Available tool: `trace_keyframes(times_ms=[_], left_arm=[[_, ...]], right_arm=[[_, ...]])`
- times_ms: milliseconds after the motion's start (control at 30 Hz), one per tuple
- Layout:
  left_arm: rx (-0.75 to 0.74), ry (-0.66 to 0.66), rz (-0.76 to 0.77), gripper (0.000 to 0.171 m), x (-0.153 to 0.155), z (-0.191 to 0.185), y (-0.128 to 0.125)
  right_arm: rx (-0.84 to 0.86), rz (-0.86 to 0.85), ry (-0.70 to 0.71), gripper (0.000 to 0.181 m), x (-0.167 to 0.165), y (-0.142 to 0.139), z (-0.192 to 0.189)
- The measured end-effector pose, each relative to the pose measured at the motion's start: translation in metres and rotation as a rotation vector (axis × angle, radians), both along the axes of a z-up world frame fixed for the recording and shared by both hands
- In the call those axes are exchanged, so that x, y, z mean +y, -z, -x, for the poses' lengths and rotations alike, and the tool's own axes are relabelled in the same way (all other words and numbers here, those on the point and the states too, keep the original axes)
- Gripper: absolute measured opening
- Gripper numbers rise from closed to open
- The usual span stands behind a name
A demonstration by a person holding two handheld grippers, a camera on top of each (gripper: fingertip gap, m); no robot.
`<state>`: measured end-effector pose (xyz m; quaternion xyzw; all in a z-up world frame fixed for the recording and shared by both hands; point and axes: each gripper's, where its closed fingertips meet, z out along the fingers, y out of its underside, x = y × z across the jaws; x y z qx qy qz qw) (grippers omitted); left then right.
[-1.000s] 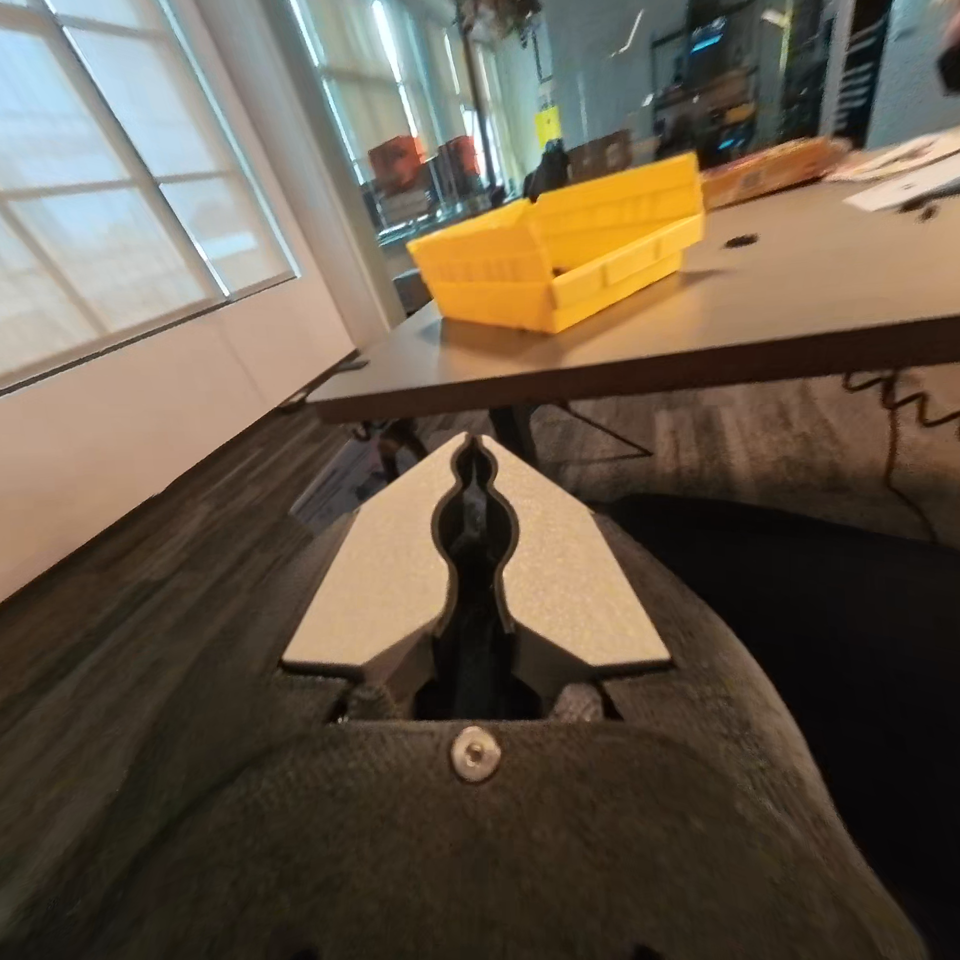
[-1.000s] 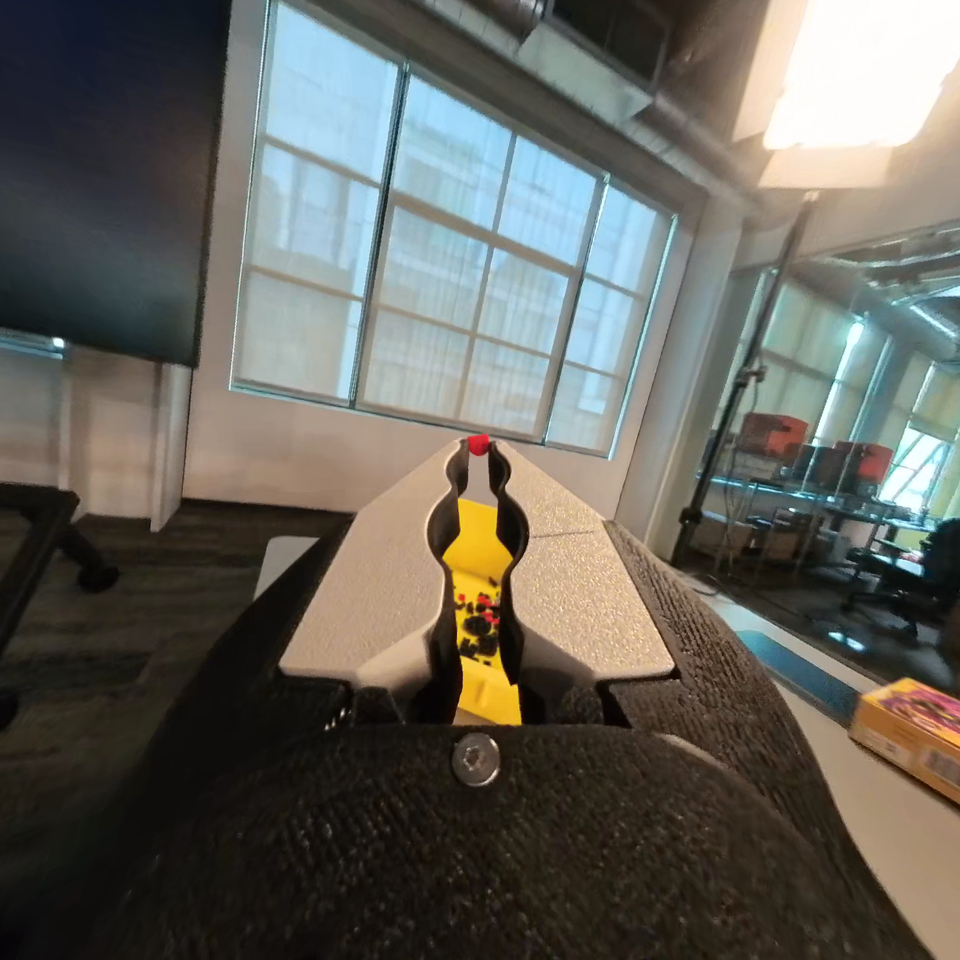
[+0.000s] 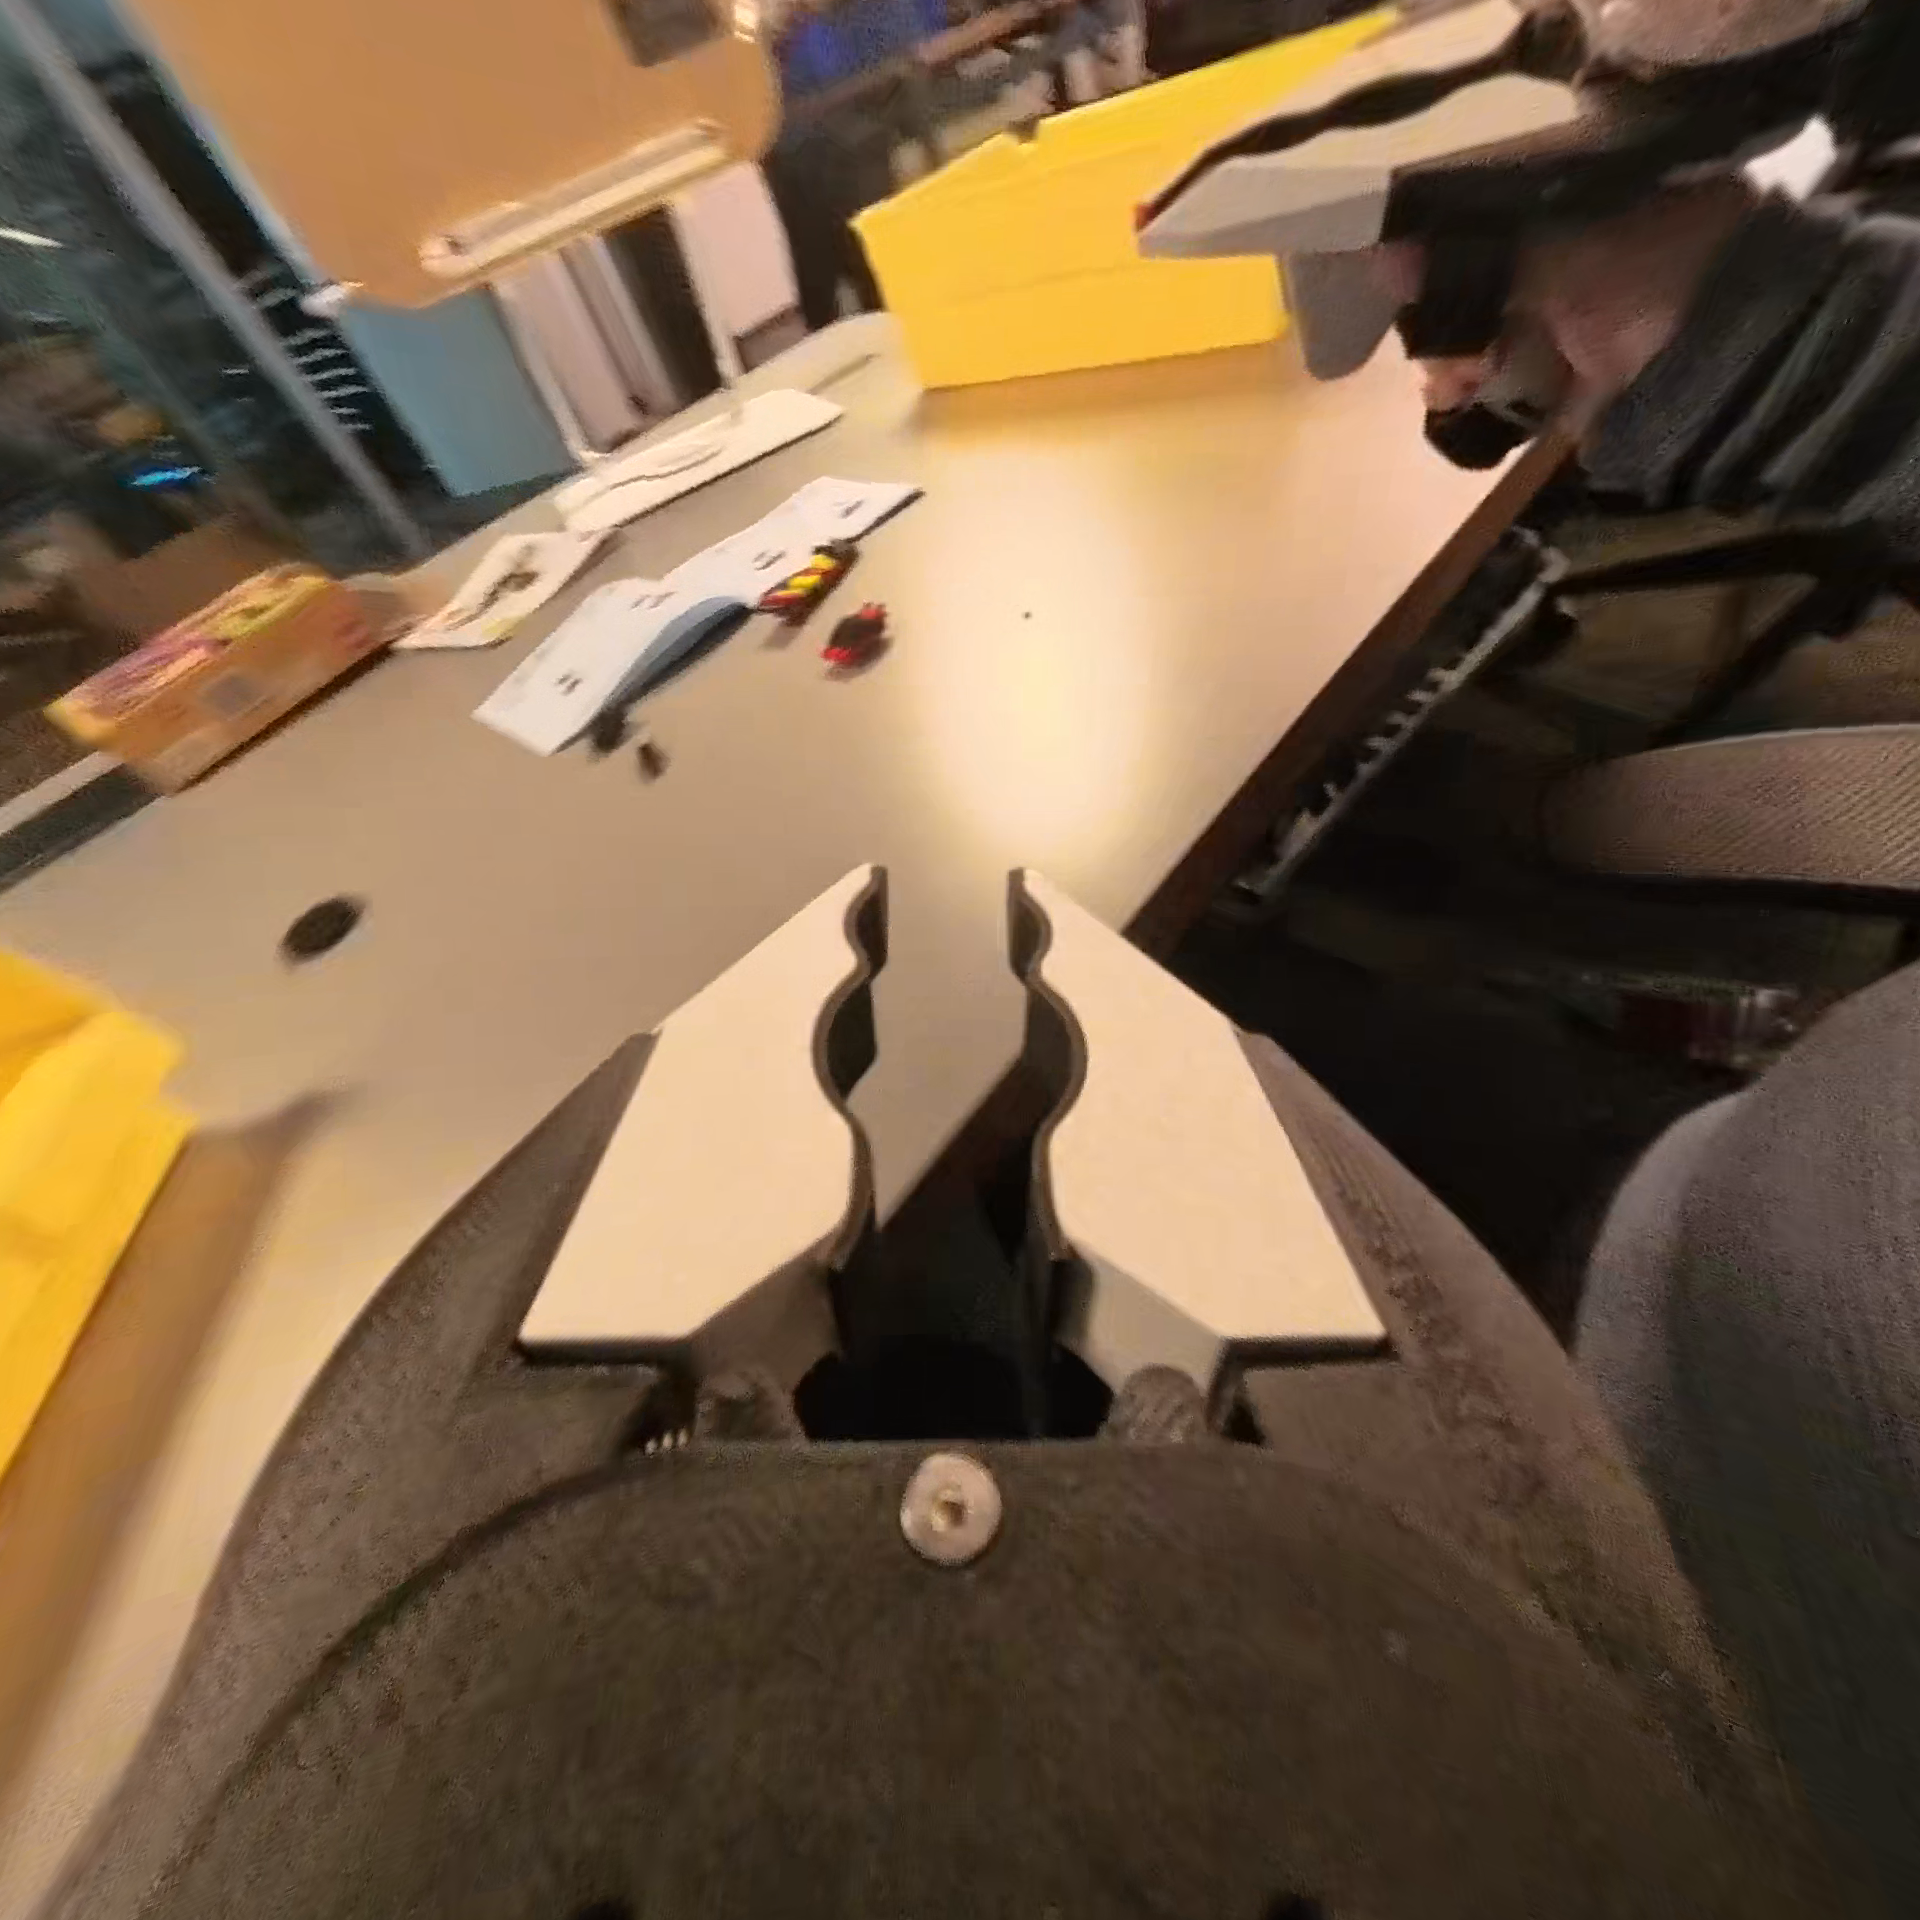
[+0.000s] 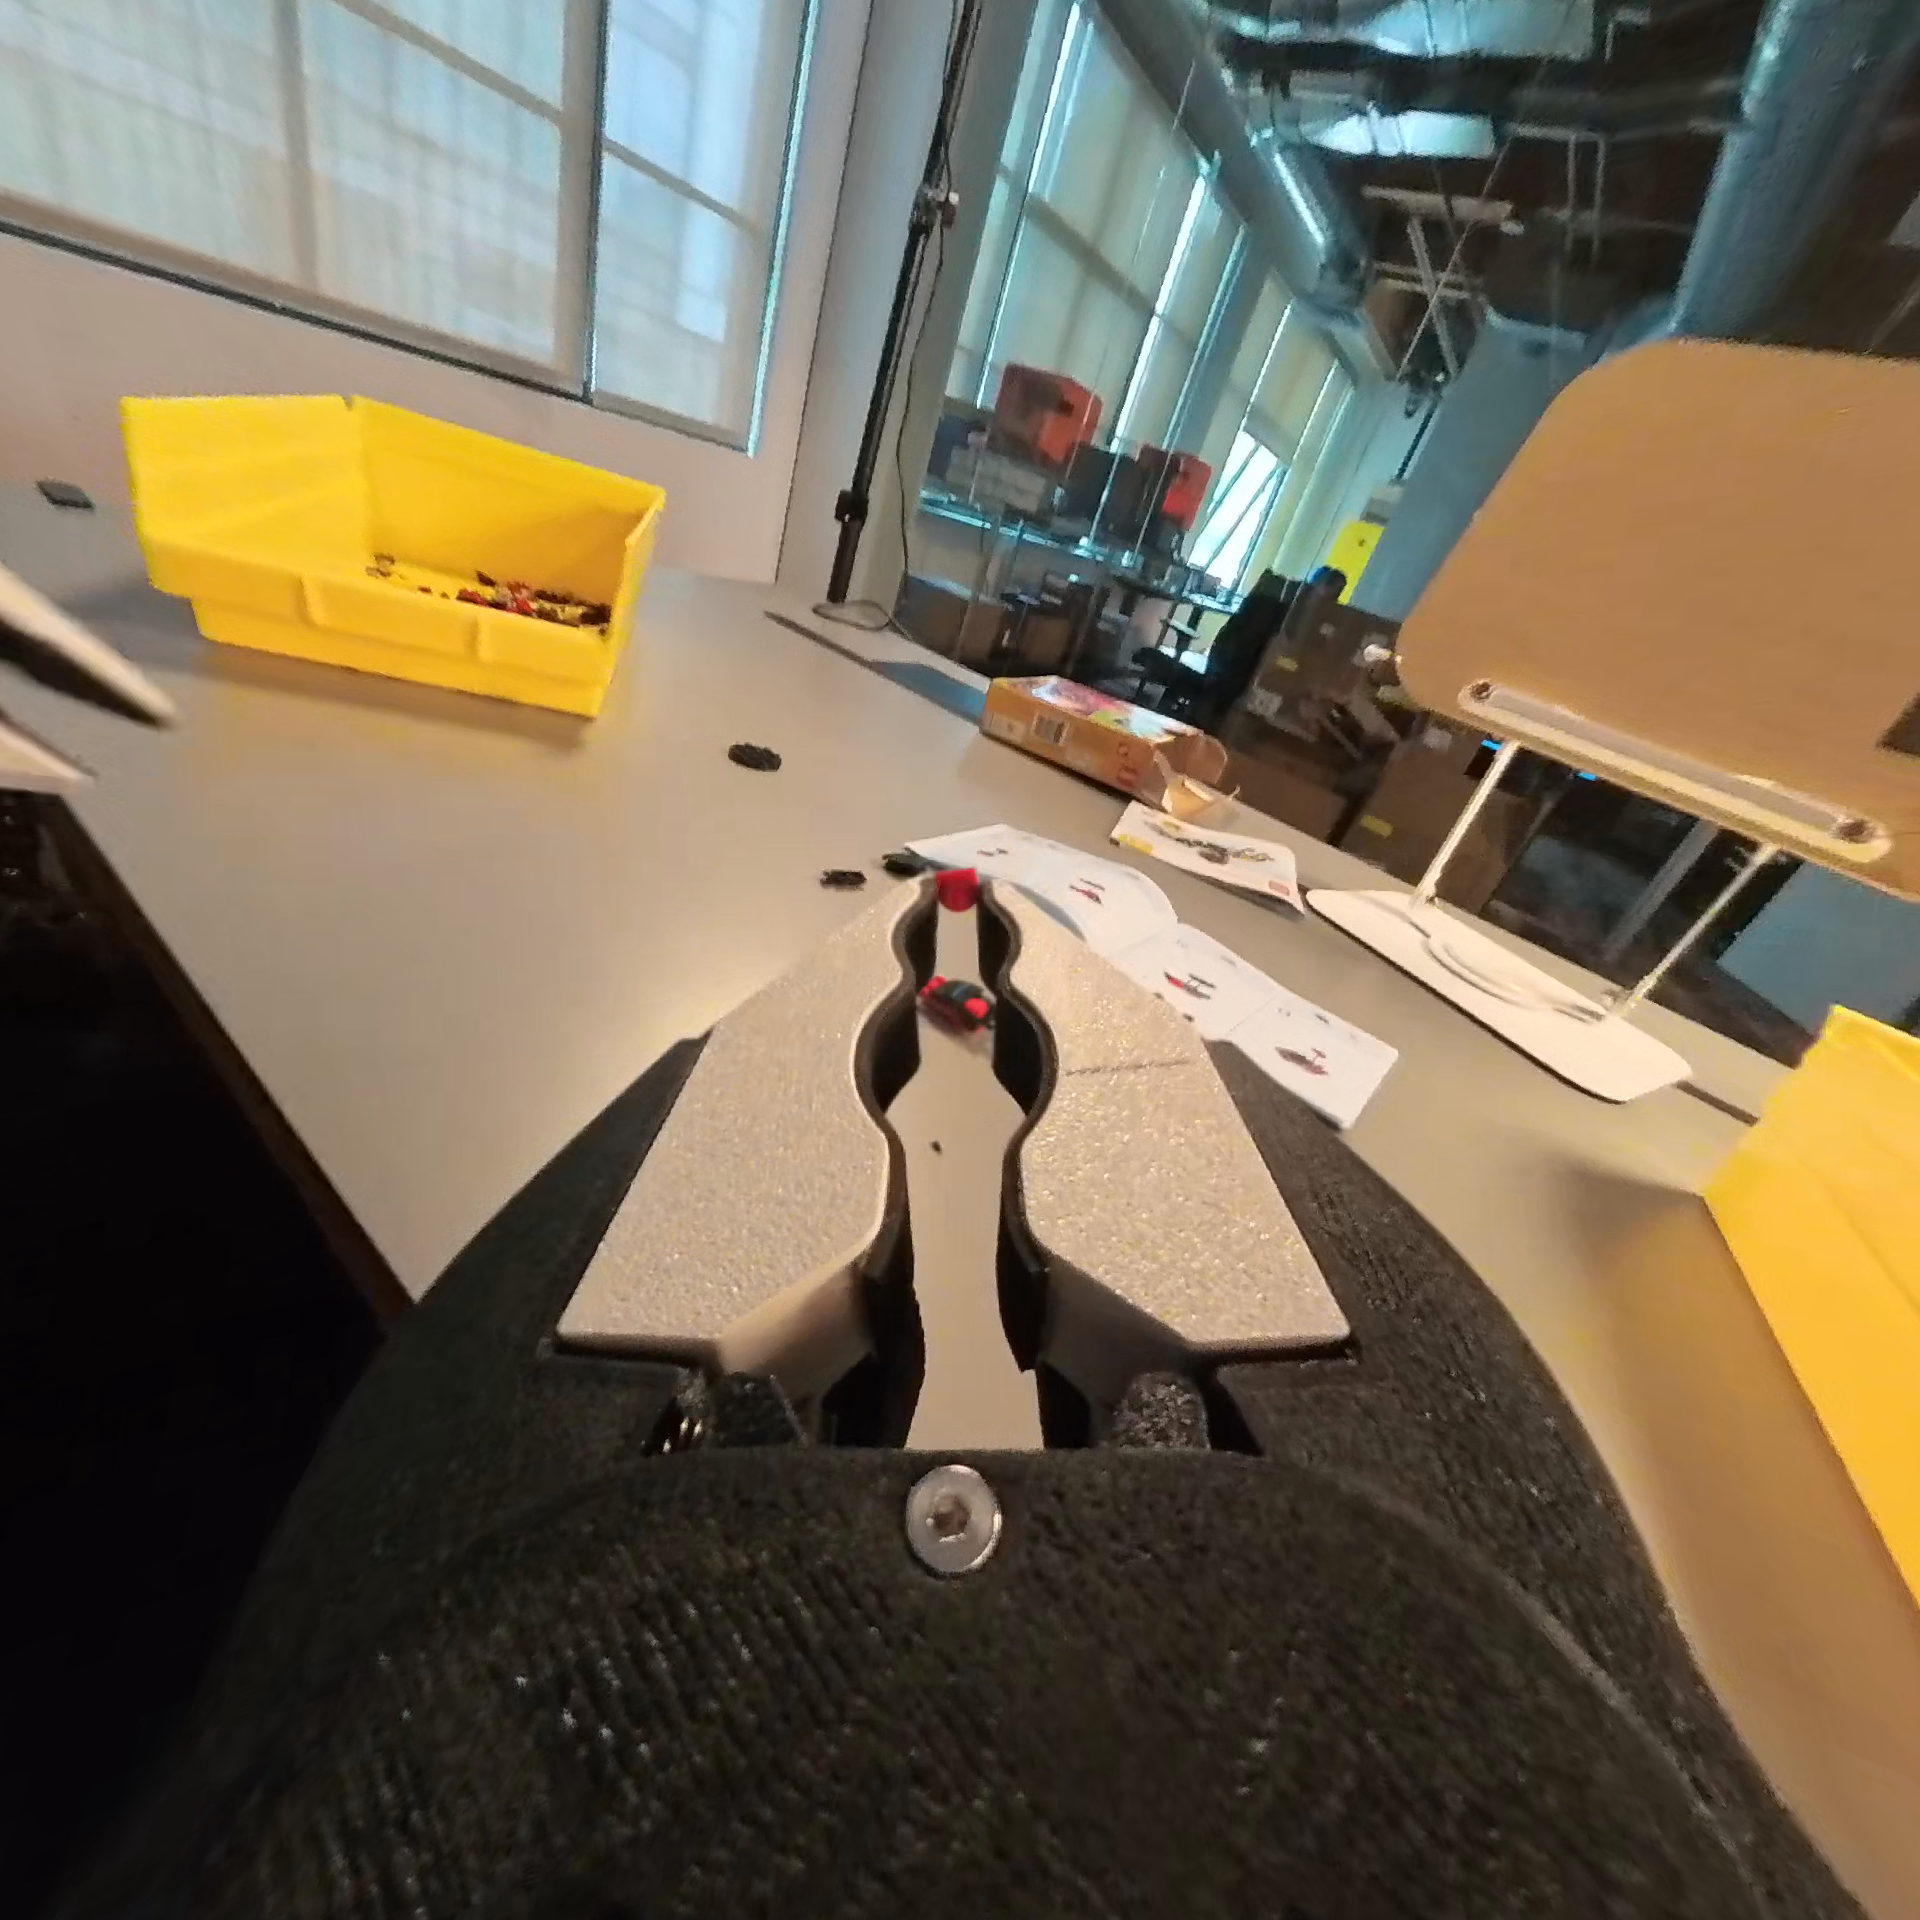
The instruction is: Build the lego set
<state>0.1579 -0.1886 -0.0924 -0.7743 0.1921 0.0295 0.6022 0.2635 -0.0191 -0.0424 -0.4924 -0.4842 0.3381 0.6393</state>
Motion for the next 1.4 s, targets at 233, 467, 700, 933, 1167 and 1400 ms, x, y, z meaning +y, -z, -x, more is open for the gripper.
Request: trace_keyframes(times_ms=[233,467,700,933,1167,1400], left_arm=[[0.056,0.241,0.178,0.034,0.136,0.011,0.02],[0.092,0.341,0.291,0.042,0.225,0.017,0.047],[0.114,0.537,0.41,0.038,0.241,-0.002,0.064],[0.07,0.623,0.472,0.027,0.238,-0.005,0.067],[0.088,0.655,0.465,0.018,0.235,-0.007,0.067],[0.106,0.646,0.446,0.017,0.234,-0.004,0.067]], right_arm=[[-0.191,-0.059,-0.072,0.005,0.029,0.034,0.048],[-0.288,0.002,-0.079,0.005,0.067,0.054,0.073],[-0.46,0.032,-0.189,0.005,0.084,0.079,0.084],[-0.67,0.21,-0.311,0.006,0.089,0.102,0.077],[-0.815,0.307,-0.348,0.007,0.087,0.118,0.071],[-0.728,0.357,-0.364,0.021,0.085,0.117,0.07]])
